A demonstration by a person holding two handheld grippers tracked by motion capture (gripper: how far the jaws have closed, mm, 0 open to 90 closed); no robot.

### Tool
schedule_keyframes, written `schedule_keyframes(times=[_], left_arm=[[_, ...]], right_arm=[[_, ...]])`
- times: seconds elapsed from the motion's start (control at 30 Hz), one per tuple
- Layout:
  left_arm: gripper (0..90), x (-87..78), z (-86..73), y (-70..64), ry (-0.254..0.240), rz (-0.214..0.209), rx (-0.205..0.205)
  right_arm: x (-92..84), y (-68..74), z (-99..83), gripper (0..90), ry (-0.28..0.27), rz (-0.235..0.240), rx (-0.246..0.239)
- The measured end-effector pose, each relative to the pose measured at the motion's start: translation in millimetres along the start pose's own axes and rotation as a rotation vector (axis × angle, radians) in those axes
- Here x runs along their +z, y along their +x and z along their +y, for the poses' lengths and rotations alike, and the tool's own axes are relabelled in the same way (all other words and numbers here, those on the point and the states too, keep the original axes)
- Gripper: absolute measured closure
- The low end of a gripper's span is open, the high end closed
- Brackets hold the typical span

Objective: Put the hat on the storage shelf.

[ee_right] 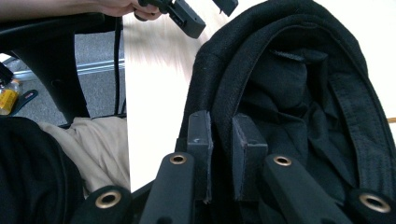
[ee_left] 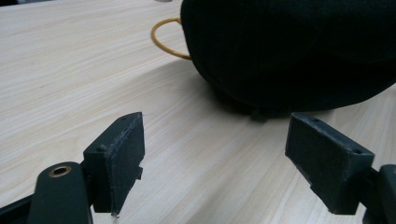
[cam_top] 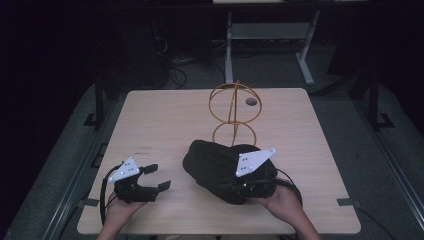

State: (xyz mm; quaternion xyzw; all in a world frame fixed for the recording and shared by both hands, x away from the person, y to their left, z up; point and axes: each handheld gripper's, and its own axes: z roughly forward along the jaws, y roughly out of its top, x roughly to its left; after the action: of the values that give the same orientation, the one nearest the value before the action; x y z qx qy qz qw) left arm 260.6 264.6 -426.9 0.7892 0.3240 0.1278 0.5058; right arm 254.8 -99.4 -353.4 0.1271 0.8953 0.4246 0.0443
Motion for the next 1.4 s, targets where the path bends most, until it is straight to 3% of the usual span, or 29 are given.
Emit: schedule_keyframes(times=[0.1,0.33,0.57,0.77,0.93,1.1,1.23,1.27,1.3,1.33,1.4], left_arm=[[19.4,0.8,2.8,-4.2,-0.001,0.0,0.029],[19.0,6.5,13.1,-16.1,-0.021,-0.031,0.048],[18.2,17.5,32.6,-27.9,-0.056,-0.088,0.085],[18.1,26.9,47.2,-27.1,-0.102,-0.113,0.077],[19.0,36.6,57.1,-25.7,-0.102,-0.117,0.124],[22.4,46.3,60.8,-23.6,-0.109,-0.147,0.117],[35.0,52.4,61.8,-18.2,-0.117,-0.172,0.107],[40.9,54.1,62.4,-16.7,-0.126,-0.204,0.1],[52.7,54.1,62.4,-16.7,-0.126,-0.204,0.1],[52.7,55.0,62.8,-16.8,-0.129,-0.213,0.103],[61.1,56.9,64.3,-18.1,-0.128,-0.218,0.112]], right_arm=[[-5.1,0.3,1.0,79.2,-0.012,-0.001,-0.005],[-19.7,1.8,6.3,79.2,-0.063,0.004,0.002],[-32.6,3.1,14.1,79.2,-0.085,0.019,0.012],[-38.3,3.0,19.1,79.2,-0.1,0.016,0.0],[-40.5,1.4,20.5,79.2,-0.112,0.028,-0.002],[-43.3,0.3,21.6,79.3,-0.129,0.035,-0.003],[-42.8,1.4,23.1,79.3,-0.143,0.04,-0.008],[-42.3,1.5,23.4,79.3,-0.143,0.04,-0.012],[-42.3,1.5,23.4,79.3,-0.143,0.04,-0.012],[-41.9,1.6,23.4,79.3,-0.146,0.043,-0.011],[-42.1,0.3,22.4,79.3,-0.155,0.042,-0.011]])
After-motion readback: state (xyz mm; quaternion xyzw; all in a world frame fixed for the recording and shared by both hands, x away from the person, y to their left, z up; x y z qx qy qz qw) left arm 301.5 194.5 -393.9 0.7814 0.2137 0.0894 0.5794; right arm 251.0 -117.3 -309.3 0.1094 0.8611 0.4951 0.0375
